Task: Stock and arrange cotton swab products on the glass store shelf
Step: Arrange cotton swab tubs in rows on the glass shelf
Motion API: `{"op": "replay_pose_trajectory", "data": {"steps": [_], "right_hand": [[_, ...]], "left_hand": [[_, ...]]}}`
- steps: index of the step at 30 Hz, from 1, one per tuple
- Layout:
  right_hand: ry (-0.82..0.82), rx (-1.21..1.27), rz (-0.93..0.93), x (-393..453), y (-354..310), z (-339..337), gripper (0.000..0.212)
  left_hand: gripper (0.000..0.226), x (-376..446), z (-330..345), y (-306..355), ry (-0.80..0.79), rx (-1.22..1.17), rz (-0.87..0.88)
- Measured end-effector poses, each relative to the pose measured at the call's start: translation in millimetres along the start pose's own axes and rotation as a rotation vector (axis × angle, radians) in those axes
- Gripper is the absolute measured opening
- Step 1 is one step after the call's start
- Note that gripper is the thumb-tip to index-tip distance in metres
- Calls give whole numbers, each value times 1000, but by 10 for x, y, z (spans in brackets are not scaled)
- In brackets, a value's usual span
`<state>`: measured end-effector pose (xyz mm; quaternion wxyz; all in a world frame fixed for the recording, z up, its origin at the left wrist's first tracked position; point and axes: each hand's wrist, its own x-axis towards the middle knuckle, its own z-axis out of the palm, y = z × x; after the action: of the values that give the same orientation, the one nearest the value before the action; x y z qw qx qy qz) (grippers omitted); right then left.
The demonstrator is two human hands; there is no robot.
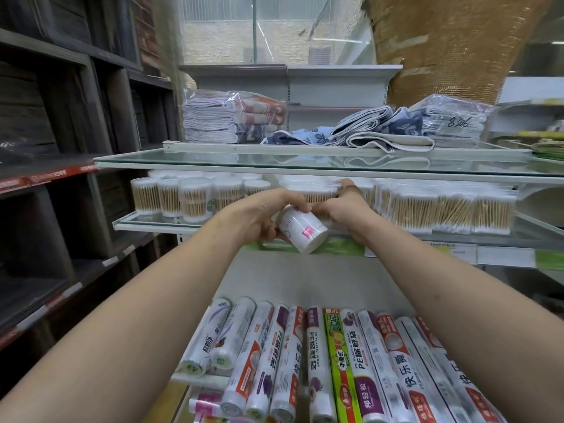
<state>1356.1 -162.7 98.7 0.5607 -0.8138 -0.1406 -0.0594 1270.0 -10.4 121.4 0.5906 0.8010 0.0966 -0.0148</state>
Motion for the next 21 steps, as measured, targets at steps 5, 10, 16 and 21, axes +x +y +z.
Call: {"op": "replay_pose_trajectory", "data": {"steps": [5, 10, 16, 21], "right_hand": [[25, 15, 1, 37, 50, -66, 89], [37, -20, 14, 27, 62, -127, 87], [54, -76, -6, -50, 17, -141, 99], [145, -201, -78, -298, -34, -231, 89]], "left_hand": [[21, -16, 47, 15, -12, 37, -8], [17, -3, 124, 18, -3, 16, -12], [30, -69, 107, -24, 13, -46, -22], [25, -188, 67, -96, 75, -136, -26]]}}
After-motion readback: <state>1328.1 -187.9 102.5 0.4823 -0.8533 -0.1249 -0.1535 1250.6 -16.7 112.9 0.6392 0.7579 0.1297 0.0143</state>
